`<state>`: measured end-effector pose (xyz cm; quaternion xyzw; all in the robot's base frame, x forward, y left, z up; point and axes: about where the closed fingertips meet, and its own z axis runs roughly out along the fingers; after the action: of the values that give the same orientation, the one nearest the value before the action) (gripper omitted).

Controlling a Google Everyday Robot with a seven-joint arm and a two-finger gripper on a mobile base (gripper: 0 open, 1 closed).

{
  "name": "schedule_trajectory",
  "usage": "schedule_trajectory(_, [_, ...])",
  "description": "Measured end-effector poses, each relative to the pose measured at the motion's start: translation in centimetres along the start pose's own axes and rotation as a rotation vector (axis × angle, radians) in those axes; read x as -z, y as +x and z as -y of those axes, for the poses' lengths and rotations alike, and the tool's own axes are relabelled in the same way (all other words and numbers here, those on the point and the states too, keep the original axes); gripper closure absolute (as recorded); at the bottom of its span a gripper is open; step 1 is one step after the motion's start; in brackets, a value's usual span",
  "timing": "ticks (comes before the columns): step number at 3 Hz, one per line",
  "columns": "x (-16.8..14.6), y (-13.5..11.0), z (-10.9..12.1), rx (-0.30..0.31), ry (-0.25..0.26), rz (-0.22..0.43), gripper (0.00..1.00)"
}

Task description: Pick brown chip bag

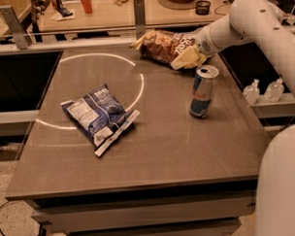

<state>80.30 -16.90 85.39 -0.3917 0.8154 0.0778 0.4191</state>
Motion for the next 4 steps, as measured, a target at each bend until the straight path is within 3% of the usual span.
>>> schedule_trajectory(2, [-1.66,1.04,-1.05,0.040,-0.104,-0.011,0.61])
schedule_trajectory(4, [-1.42,0.76,-0.98,0.040,-0.104,-0.011,1.00])
